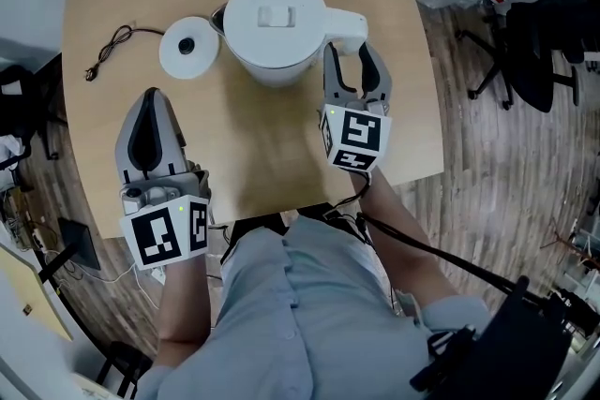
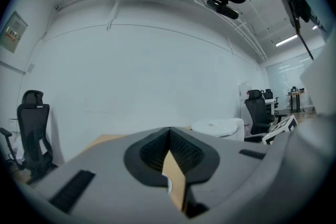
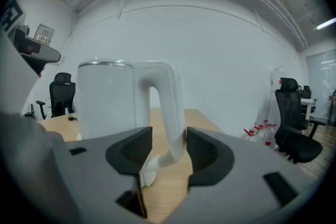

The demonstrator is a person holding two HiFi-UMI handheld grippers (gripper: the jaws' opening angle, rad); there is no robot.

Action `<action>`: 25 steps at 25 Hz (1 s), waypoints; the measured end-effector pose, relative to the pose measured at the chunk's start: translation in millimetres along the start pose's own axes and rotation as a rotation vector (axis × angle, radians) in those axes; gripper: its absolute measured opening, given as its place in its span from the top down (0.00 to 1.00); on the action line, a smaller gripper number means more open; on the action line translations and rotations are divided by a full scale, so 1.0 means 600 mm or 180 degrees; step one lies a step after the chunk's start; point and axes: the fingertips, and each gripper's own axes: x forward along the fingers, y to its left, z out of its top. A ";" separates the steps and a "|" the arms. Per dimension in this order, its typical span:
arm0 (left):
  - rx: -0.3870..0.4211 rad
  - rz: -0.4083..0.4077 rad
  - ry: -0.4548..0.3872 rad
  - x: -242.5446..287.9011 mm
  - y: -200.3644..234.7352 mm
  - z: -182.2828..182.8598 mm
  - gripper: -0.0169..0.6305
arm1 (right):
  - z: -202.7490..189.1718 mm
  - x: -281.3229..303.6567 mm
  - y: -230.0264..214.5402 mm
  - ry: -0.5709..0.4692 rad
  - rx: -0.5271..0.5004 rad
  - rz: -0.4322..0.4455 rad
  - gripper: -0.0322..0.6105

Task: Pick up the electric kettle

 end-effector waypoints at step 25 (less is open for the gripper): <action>0.0058 0.0458 -0.0443 -0.152 -0.063 0.079 0.98 | 0.214 -0.212 0.152 -0.0933 -0.0315 0.1493 0.95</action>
